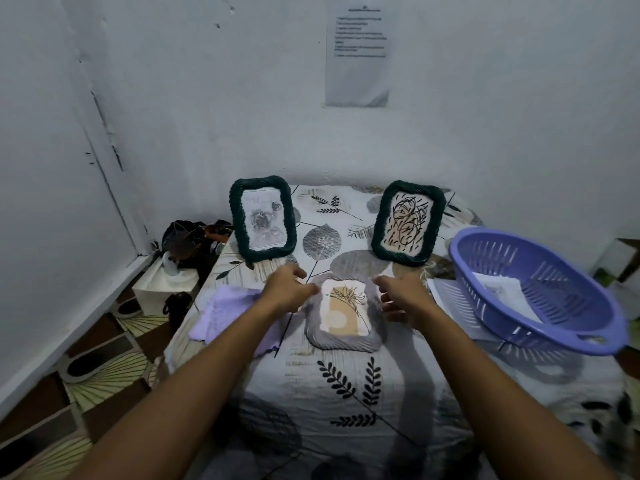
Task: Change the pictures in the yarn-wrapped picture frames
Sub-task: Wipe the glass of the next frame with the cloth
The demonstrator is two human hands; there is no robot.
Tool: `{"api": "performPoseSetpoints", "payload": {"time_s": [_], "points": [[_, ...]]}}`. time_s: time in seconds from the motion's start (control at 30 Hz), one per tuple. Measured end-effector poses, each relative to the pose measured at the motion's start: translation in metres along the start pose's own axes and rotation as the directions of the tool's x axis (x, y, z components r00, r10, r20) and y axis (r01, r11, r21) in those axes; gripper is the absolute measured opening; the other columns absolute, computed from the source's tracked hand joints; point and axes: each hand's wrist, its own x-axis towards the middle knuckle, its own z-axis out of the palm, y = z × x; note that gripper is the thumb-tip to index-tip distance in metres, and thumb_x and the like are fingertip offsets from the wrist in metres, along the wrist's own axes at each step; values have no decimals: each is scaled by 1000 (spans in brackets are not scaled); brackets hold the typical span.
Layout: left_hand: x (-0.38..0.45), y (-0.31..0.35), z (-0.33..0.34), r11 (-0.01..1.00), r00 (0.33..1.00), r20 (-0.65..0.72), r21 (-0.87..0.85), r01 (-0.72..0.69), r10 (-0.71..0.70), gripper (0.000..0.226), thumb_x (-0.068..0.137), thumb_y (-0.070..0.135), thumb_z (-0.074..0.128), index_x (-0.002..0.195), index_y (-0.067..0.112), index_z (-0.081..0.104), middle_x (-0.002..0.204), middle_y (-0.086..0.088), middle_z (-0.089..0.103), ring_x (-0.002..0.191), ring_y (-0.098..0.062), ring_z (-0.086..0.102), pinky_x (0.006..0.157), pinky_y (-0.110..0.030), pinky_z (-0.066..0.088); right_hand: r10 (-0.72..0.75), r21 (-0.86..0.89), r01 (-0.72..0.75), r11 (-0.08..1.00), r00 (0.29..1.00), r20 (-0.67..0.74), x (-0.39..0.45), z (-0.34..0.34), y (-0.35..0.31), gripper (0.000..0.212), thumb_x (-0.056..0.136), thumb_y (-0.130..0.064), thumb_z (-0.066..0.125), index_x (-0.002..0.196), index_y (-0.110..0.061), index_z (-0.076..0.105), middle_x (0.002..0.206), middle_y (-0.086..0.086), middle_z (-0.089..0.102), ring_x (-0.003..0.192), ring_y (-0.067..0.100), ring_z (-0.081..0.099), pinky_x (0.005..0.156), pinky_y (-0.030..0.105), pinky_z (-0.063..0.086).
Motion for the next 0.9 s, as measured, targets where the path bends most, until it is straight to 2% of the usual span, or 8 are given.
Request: {"api": "performPoseSetpoints", "payload": {"time_s": [0.1,0.2,0.33,0.4,0.47,0.53,0.7,0.9], "points": [[0,0,20,993,998,23,105,48,-50,45,84,24,69,124,8,54,115,-14,59,100,-29,60,82,-42,56,-25,-50,24,998,999,-20,2,1,10,26,90,-29,62,86,-5,54,75,12,51,64,22,50,62,35,44],[2,0,29,994,997,1,81,76,-76,37,85,23,66,118,8,55,106,-12,57,105,-31,58,89,-44,52,-45,-79,42,996,999,-31,3,8,12,26,90,-27,61,76,-7,54,70,9,52,65,21,51,64,36,42],[6,1,31,975,984,-6,-136,176,-178,23,82,12,65,104,12,57,97,-12,60,89,-27,58,81,-38,51,-42,-36,40,999,999,-32,2,12,10,25,91,-15,58,68,-11,50,68,6,49,65,19,50,60,32,41],[7,0,27,939,979,-1,-284,195,-203,27,79,3,66,104,12,61,98,-12,64,86,-27,61,82,-38,54,-36,37,39,999,997,-70,4,10,10,9,90,-6,57,82,-6,59,80,10,57,73,22,53,61,32,43],[6,2,19,921,988,-21,-365,136,-154,30,75,-3,68,101,13,64,105,-12,67,96,-29,64,88,-45,55,-49,179,67,982,993,-104,5,7,8,26,88,1,56,114,0,59,98,15,61,76,21,55,57,29,45],[3,5,10,890,996,-68,-456,27,-65,29,76,-6,68,97,14,65,108,-9,67,98,-28,65,81,-45,57,-81,316,114,942,990,-115,4,3,2,39,89,5,56,127,1,53,104,15,62,76,20,58,55,28,47],[-4,17,-6,803,979,-178,-567,-182,96,29,84,-10,62,107,7,66,95,-9,69,81,-17,66,63,-23,55,-191,449,228,864,973,-127,-3,0,-18,39,88,10,55,127,3,55,109,15,65,86,23,64,65,30,55],[-12,16,-8,748,970,-201,-621,-235,138,28,85,-12,59,108,4,67,92,-7,71,80,-18,66,75,-35,58,-210,518,252,818,968,-138,-4,0,-22,31,87,10,56,116,1,61,100,14,67,84,25,65,70,34,56]]}}
